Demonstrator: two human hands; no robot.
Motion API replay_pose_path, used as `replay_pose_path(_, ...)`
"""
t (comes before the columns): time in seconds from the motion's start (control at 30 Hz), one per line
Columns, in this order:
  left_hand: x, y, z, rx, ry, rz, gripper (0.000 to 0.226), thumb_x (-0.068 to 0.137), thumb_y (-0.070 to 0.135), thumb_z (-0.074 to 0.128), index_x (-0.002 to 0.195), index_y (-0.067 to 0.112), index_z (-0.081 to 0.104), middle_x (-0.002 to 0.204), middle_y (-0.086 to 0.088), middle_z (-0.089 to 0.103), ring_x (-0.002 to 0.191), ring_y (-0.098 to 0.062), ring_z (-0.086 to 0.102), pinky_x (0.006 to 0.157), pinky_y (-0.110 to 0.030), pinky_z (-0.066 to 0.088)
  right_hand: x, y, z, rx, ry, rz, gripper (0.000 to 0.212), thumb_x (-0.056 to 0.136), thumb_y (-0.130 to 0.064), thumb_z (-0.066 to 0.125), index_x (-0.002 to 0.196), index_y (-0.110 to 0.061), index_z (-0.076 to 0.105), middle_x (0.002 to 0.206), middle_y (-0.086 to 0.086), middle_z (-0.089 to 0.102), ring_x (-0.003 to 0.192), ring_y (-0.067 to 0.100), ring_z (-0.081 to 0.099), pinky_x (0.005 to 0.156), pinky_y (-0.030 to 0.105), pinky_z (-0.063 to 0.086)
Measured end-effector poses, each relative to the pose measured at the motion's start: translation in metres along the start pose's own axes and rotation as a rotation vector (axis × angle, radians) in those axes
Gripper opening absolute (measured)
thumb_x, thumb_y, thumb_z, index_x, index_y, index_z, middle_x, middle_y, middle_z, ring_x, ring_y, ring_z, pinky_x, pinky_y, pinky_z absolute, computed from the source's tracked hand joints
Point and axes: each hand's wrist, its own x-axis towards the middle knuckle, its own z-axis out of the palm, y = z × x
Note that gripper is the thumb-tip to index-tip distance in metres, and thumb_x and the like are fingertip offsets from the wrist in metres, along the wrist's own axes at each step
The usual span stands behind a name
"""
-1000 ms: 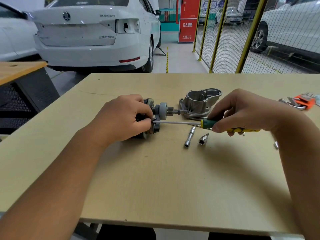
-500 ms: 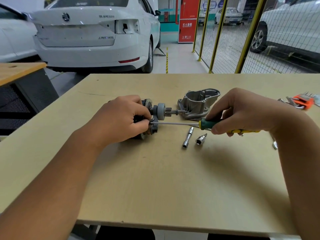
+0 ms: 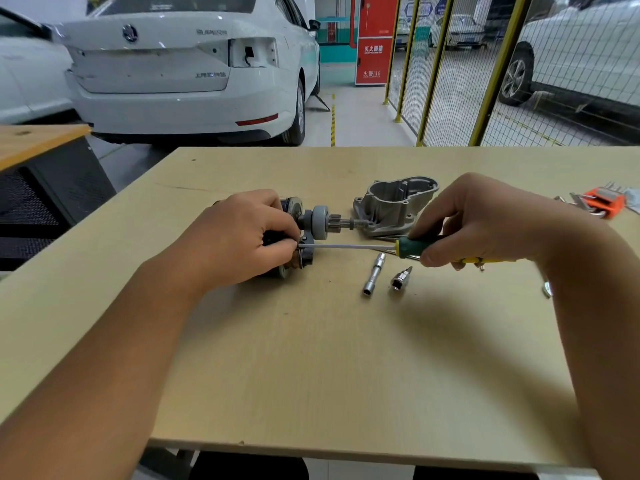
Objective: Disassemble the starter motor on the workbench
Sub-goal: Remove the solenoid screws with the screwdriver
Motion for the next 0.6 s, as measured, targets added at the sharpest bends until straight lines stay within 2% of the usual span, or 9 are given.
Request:
replay_pose_path(0.13,-0.001,-0.001,-0.001,-0.012,-0.012,0.001,0.028,0.083,0.043,0.055,0.095,0.037,0.08,0.093,0.012,0.058,0.085,-0.015,0.058,0.076,-0.044,0.053,0.0,-0.005,0.0,-0.08,0.031,-0.038,0.025,0.068,-0.026,0.081,0.086,-0.044,0.078,0.072,-0.01,0.074,0.056,0.013,0.069,0.049,0.031,0.059)
replay_pose_path(0.27,-0.001,-0.001,-0.001,-0.017,-0.006,-0.001,0.026,0.082,0.042,0.056,0.093,0.037,0.079,0.092,0.012,0.058,0.085,-0.016,0.059,0.077,-0.045,0.052,-0.001,-0.01,0.0,-0.137,0.046,-0.067,0.032,0.07,-0.019,0.083,0.082,-0.048,0.075,0.074,-0.022,0.072,0.059,0.008,0.069,0.05,0.019,0.054)
replay_pose_path(0.43,0.0,0.0,0.0,0.001,0.009,-0.011,0.027,0.081,0.042,0.055,0.092,0.037,0.079,0.092,0.011,0.059,0.084,-0.018,0.059,0.076,-0.045,0.052,-0.003,-0.01,-0.003,-0.206,0.079,-0.051,0.027,0.067,-0.022,0.082,0.088,-0.039,0.08,0.079,-0.017,0.074,0.066,0.014,0.07,0.059,0.039,0.061)
replay_pose_path(0.57,0.0,0.001,0.002,0.025,0.012,-0.02,0.028,0.08,0.043,0.053,0.093,0.038,0.077,0.092,0.01,0.058,0.084,-0.018,0.058,0.075,-0.044,0.052,-0.002,-0.016,0.001,-0.268,0.107,-0.061,0.033,0.068,-0.016,0.084,0.085,-0.044,0.078,0.079,-0.024,0.072,0.069,0.007,0.068,0.062,0.033,0.06)
replay_pose_path(0.6,0.0,0.0,0.002,0.024,0.011,-0.024,0.028,0.081,0.043,0.053,0.093,0.038,0.077,0.092,0.01,0.058,0.084,-0.017,0.057,0.075,-0.043,0.052,-0.003,-0.018,0.001,-0.294,0.124,-0.07,0.034,0.068,-0.016,0.085,0.087,-0.044,0.078,0.079,-0.023,0.072,0.07,0.007,0.067,0.064,0.035,0.06)
